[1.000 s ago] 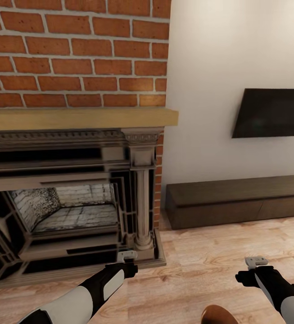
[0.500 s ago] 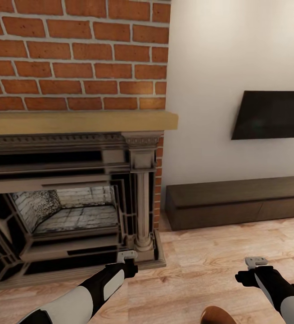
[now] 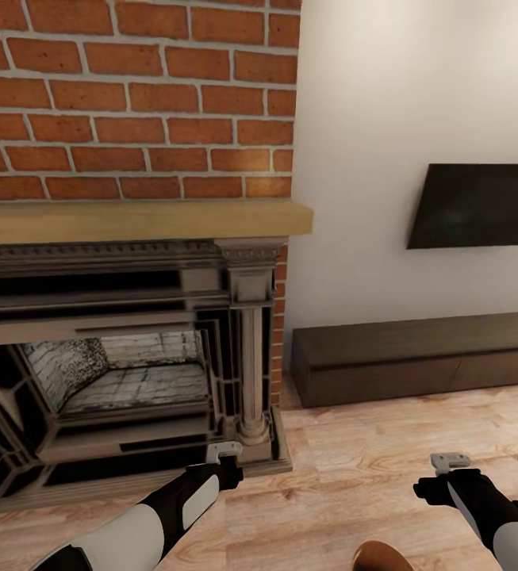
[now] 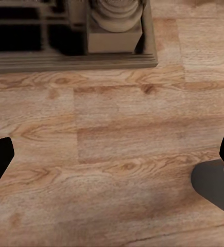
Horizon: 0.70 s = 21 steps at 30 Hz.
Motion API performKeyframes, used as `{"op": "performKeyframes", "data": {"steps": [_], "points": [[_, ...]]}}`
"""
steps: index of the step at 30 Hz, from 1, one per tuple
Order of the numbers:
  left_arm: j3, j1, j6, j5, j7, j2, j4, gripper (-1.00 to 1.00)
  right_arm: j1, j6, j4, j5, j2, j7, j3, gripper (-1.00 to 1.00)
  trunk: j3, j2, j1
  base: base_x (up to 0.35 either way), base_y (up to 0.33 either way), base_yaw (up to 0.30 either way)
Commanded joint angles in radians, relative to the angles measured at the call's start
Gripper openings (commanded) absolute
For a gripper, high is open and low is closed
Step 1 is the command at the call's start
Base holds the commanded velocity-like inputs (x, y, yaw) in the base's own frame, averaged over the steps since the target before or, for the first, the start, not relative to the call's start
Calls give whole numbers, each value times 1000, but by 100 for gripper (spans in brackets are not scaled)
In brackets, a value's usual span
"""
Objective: Put the three can of soda from the living room inside the tash can in the kitchen.
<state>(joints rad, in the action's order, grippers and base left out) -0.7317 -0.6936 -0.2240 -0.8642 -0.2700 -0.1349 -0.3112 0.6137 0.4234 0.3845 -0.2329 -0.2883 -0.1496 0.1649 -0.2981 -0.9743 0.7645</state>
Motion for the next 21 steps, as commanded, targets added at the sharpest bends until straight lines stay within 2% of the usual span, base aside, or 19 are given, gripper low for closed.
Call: {"op": "performKeyframes", "data": {"steps": [1,21], "points": [[0,0,0,0,0,0,0,100,0,0,0,0,0,0,0,100,3,7,-4,0,0,0],[0,0,0,-1,0,0,0,100,0,0,-2,-2,2,-1,-1,100,66,147,-81,0,0,0]]}}
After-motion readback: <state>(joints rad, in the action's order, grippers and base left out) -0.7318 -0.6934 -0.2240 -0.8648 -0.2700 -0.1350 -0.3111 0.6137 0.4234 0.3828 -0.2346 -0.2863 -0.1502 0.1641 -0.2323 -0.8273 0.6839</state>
